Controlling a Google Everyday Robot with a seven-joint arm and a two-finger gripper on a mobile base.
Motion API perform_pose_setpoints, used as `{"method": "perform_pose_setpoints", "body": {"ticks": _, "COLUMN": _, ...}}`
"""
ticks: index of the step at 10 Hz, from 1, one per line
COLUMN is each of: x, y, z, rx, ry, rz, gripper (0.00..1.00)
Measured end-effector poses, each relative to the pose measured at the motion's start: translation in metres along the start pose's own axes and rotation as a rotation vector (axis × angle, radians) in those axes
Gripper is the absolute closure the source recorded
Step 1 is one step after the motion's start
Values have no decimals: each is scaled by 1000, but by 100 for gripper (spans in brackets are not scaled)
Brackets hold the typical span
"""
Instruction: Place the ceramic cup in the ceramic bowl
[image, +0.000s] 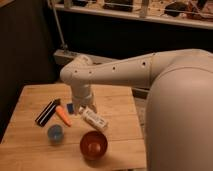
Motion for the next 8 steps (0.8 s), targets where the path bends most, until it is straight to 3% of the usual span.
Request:
{"method": "perform_pose_setpoints", "body": {"ticks": 2, "x": 0, "y": 1, "z": -1, "rx": -6, "ry": -4, "rz": -6, "gripper": 35}}
{"method": "perform_pose_setpoints", "body": {"ticks": 4, "x": 1, "y": 10, "z": -5, "rx": -38, "ry": -24, "rz": -37, "gripper": 35}}
{"method": "perform_pose_setpoints", "body": {"ticks": 8, "x": 12, "y": 36, "z": -12, "rx": -38, "ry": -88, "rz": -155, "gripper": 35}}
